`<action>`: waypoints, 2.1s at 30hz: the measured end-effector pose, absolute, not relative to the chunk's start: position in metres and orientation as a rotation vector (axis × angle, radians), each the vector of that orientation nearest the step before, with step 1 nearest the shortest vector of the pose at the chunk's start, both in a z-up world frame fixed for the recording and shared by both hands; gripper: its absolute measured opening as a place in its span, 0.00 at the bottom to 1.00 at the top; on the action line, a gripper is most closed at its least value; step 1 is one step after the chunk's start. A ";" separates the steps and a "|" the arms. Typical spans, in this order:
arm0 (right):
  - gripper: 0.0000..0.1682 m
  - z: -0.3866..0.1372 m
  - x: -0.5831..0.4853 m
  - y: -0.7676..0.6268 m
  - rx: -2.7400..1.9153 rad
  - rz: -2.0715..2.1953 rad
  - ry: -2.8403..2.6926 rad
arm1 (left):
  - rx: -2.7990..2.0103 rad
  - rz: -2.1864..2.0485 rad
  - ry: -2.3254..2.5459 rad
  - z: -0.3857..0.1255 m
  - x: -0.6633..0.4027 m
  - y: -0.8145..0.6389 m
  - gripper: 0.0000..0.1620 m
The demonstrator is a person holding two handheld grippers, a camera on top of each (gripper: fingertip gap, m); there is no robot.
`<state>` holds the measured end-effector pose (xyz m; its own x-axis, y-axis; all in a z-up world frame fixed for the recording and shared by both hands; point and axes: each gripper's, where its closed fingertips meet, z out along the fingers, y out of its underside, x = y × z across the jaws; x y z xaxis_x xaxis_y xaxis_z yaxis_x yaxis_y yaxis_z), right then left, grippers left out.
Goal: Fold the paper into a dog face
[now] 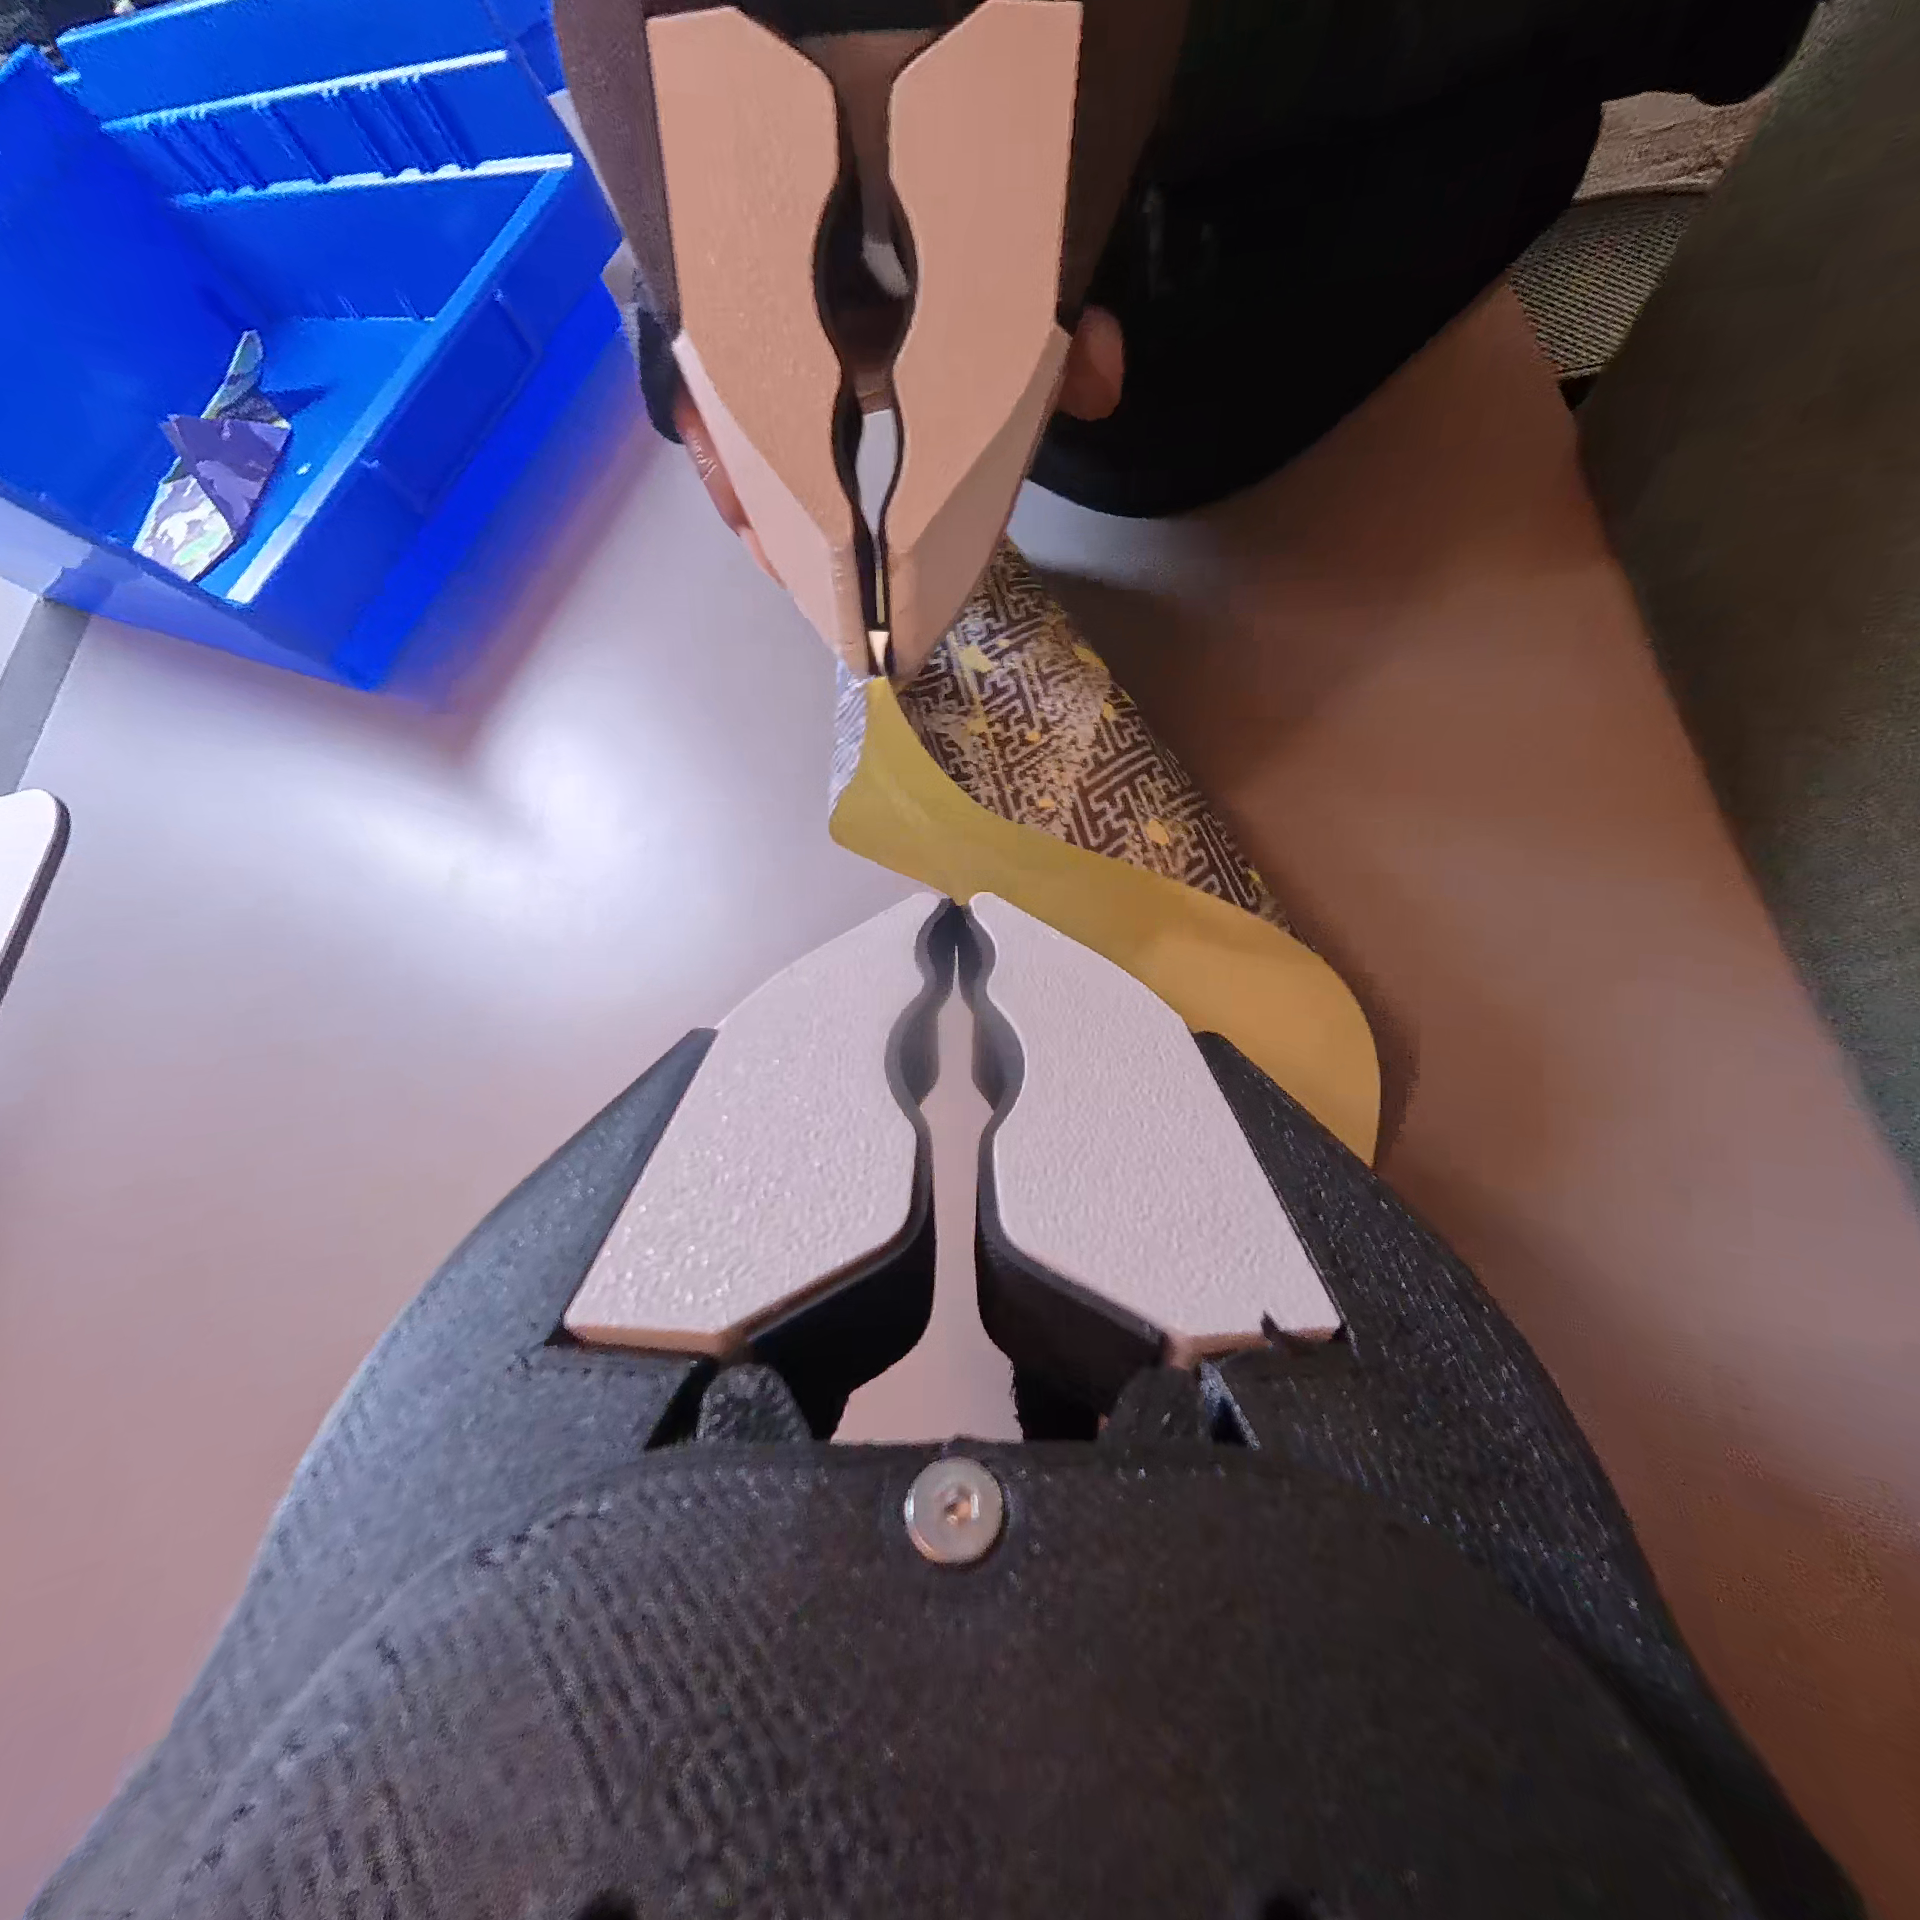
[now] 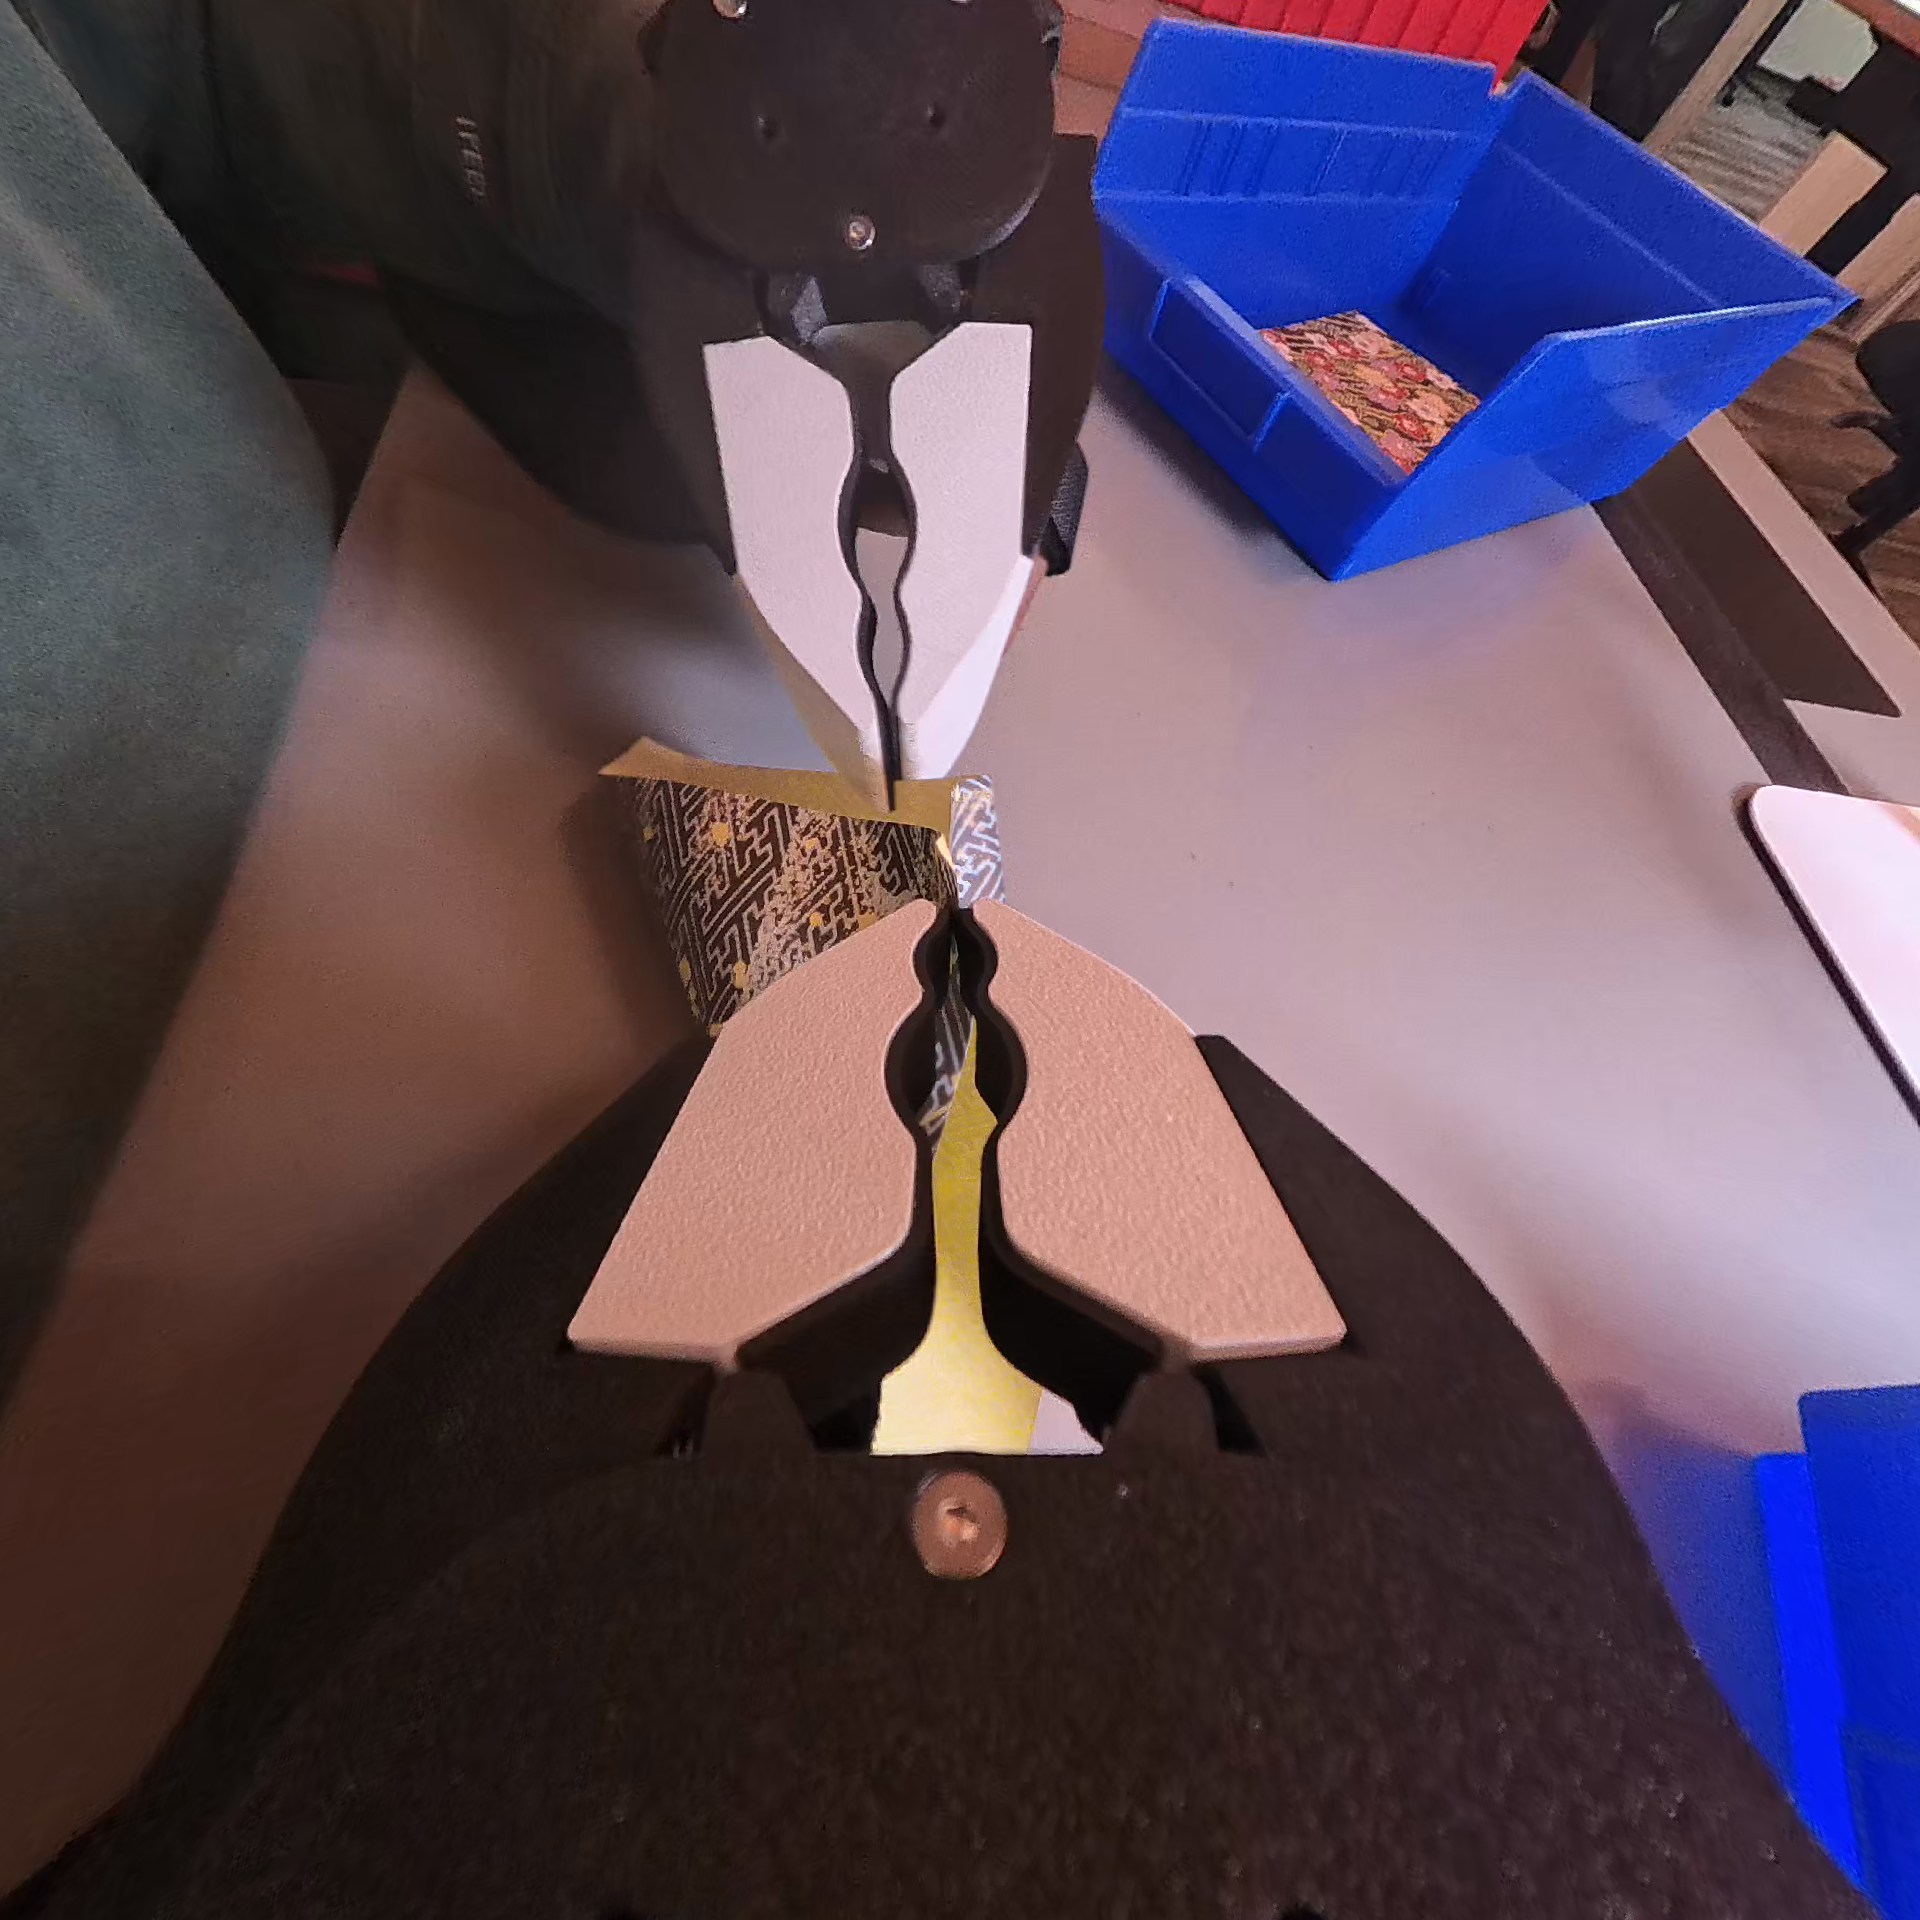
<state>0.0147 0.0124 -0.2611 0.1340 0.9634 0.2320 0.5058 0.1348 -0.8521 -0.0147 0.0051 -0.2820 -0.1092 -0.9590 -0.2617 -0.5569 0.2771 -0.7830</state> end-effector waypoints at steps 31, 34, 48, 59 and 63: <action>0.12 -0.279 0.012 -0.031 -1.515 0.939 -1.683 | -1.143 -0.849 2.002 -0.293 -0.010 -0.059 0.00; 0.12 -0.279 0.012 -0.037 -1.515 0.981 -1.708 | -1.144 -0.870 2.026 -0.297 -0.010 -0.064 0.00; 0.00 -0.284 0.013 -0.044 -1.528 0.994 -1.778 | -1.243 -0.877 2.025 -0.307 -0.006 -0.057 0.00; 0.00 -0.297 0.028 0.033 -1.785 0.732 -1.482 | -1.149 -0.963 2.035 -0.288 -0.015 -0.074 0.26; 0.00 -0.302 0.029 0.041 -1.819 0.692 -1.460 | -1.095 -0.927 2.138 -0.304 -0.008 -0.096 0.28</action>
